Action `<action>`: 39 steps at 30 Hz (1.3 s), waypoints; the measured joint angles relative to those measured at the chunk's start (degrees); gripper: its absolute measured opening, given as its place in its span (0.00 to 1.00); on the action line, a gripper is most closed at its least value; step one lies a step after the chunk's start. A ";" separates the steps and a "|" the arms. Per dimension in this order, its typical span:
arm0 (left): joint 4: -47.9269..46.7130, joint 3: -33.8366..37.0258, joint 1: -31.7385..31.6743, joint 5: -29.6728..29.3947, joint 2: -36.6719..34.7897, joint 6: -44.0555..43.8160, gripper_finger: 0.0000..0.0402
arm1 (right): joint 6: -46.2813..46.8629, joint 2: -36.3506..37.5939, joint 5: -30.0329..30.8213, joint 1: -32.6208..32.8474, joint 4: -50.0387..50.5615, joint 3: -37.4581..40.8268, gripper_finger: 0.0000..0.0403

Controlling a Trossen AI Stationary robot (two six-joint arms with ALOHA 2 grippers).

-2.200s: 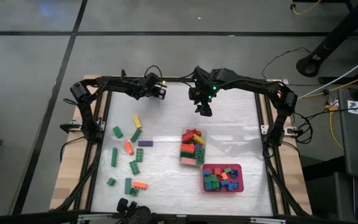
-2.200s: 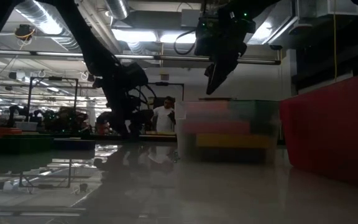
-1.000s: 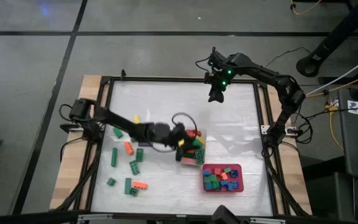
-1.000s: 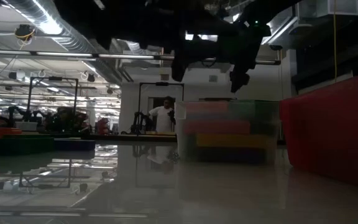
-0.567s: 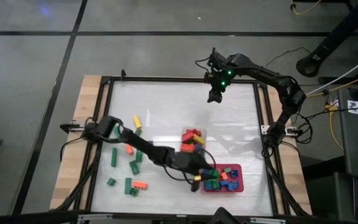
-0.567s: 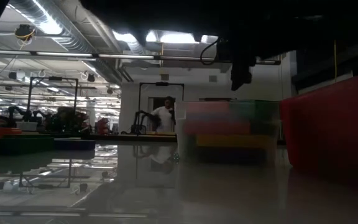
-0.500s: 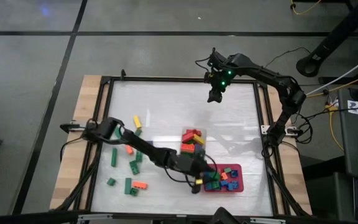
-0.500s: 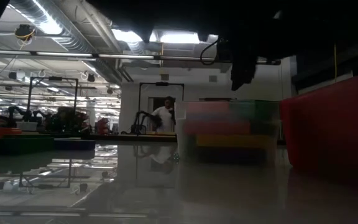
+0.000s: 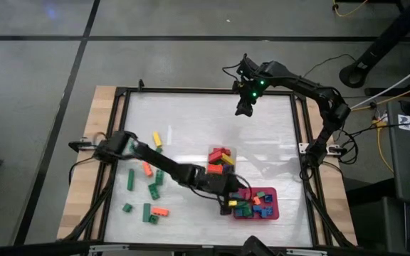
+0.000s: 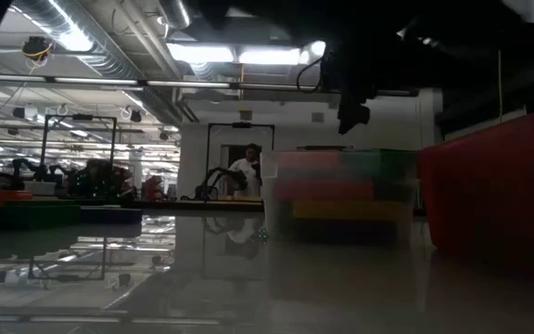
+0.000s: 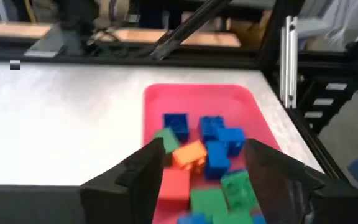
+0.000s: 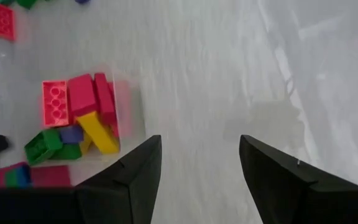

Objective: Sort blocks by size
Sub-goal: Put the yellow rectangular block into the transparent bin

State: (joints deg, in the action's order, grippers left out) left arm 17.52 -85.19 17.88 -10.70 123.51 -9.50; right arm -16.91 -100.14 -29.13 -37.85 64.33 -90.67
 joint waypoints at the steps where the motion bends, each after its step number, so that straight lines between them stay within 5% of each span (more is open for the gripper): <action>1: -4.70 -0.04 -0.38 0.02 -2.06 -0.35 0.51 | -0.02 0.00 -0.14 0.00 -0.88 0.00 0.53; 8: -35.52 -0.02 -3.22 -1.29 -15.93 -5.24 0.44 | -3.47 0.01 -6.59 0.00 -3.69 0.00 0.53; 16: -66.98 0.59 -4.82 -26.80 -29.25 -18.72 0.43 | -12.19 3.49 -20.48 -0.06 -4.94 8.27 0.53; 22: -87.41 0.62 -6.13 -30.59 -32.12 -26.51 0.43 | -13.28 13.48 -21.54 -0.07 -14.47 22.24 0.53; 31: -95.71 4.64 -12.08 -30.70 -32.54 -35.61 0.43 | 2.72 33.34 -20.61 0.00 -41.42 43.04 0.53; 39: -93.31 15.55 -23.05 -23.66 -33.43 -47.79 0.43 | 16.63 45.15 -3.80 4.64 -54.81 55.79 0.53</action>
State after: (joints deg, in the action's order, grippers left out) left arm -75.79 -69.64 -5.17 -34.36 90.08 -57.29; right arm -0.28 -54.98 -32.93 -33.21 9.52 -34.88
